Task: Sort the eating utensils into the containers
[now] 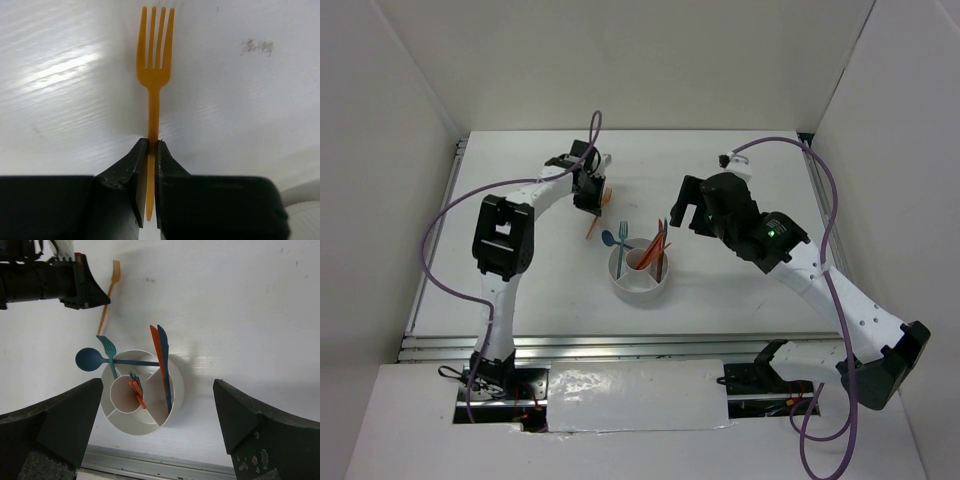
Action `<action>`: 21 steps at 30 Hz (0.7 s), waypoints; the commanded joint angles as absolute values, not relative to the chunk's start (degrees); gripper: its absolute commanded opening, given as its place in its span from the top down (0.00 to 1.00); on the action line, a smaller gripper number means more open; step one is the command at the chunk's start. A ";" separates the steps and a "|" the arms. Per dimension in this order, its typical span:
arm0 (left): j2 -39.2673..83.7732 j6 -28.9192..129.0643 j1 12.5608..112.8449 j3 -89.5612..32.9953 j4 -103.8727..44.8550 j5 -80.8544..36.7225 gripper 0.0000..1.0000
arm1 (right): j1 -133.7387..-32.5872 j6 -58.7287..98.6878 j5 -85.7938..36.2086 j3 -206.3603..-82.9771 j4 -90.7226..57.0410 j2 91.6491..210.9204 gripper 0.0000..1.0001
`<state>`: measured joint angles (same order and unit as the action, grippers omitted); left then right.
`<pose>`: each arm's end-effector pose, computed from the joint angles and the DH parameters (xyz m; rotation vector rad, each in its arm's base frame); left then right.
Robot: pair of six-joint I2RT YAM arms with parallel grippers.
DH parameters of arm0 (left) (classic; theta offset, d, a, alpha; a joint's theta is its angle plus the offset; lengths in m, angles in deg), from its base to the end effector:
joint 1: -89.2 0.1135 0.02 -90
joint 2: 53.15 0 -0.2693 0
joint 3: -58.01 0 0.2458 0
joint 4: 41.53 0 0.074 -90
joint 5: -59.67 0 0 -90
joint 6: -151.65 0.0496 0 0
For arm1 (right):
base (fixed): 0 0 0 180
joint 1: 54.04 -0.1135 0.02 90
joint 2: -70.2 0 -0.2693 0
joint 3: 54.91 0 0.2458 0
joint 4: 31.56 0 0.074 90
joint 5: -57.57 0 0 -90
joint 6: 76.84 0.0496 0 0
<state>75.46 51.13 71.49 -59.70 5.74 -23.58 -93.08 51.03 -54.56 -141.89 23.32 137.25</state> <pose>0.4692 -0.1560 0.1727 0.2076 2.6036 -0.3310 0.2016 0.1394 0.3766 0.1963 2.1434 0.3660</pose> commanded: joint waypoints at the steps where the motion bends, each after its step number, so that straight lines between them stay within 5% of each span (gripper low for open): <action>1: 68.93 51.81 73.55 -60.27 6.08 -21.63 1.00 | -92.80 50.43 -54.85 -143.30 22.64 136.56 0.00; 10: 55.16 54.09 78.56 -59.04 5.47 -17.77 1.00 | -92.71 49.55 -53.79 -142.95 21.68 135.77 0.00; 21: 26.14 42.42 74.44 -18.37 -41.13 -0.72 1.00 | -92.00 46.21 -54.23 -139.53 20.10 130.85 0.00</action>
